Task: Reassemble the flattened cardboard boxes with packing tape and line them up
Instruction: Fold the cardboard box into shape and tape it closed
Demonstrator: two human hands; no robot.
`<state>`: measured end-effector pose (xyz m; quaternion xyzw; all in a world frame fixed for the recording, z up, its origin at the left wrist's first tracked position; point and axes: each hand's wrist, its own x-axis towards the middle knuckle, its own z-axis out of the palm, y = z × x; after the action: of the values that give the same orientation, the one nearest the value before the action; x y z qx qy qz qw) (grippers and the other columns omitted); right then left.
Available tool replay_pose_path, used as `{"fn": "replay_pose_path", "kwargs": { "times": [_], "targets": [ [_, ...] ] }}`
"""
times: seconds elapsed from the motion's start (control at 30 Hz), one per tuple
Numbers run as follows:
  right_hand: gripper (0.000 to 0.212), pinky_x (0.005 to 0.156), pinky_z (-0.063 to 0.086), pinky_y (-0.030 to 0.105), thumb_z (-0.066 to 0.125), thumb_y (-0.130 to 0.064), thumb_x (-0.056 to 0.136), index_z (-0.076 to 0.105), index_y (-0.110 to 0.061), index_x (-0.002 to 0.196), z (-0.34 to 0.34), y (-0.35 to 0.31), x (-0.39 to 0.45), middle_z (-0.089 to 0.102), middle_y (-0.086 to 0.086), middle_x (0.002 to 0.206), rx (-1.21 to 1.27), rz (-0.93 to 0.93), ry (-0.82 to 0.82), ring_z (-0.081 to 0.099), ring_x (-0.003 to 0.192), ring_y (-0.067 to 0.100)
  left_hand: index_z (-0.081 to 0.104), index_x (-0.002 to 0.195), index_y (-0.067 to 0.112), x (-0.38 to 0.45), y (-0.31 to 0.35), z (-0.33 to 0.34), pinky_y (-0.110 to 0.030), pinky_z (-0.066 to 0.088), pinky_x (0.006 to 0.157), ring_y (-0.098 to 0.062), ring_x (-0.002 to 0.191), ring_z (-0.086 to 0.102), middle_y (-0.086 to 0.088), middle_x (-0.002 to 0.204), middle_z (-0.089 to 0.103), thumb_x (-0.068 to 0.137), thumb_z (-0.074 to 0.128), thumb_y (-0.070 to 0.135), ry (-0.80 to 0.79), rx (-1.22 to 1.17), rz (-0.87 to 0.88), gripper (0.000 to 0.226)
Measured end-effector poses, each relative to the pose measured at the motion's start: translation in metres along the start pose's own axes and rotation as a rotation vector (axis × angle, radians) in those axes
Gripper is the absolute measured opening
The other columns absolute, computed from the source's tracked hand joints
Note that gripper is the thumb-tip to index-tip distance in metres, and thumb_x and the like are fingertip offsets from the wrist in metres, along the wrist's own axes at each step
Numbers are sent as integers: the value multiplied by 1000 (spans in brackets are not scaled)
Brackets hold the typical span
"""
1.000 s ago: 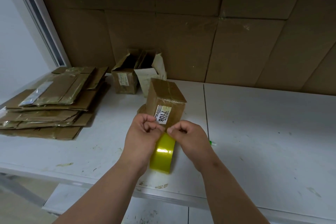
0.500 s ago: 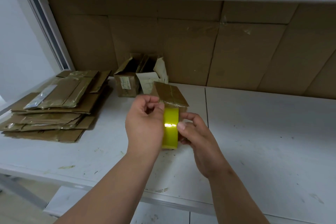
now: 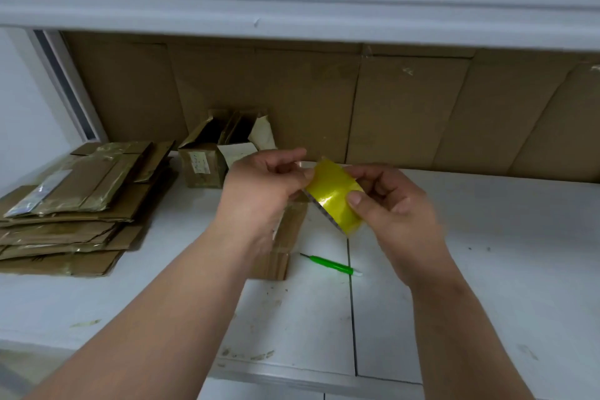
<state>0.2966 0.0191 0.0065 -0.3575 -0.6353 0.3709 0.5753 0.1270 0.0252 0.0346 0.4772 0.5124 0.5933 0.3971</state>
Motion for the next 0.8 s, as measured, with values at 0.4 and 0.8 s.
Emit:
{"fn": "replay_pose_path", "kwargs": {
  "times": [0.4,0.8],
  "targets": [
    [37,89,30,29,57,-18,89,63,-22,126,33,1,31,68,-2,120,-714,-341,104,61,100,16,69,84,20,41,16,-18,-36,62,74,-20,88,69,-4,90,68,92,65,11,-38,165,36,13],
    [7,83,39,34,50,-35,100,53,-33,94,5,-9,64,53,-18,78,-708,-174,-199,52,73,7,65,85,24,45,18,-12,-55,54,90,-27,95,67,-6,94,69,83,60,41,-32,383,110,18]
  ]
}}
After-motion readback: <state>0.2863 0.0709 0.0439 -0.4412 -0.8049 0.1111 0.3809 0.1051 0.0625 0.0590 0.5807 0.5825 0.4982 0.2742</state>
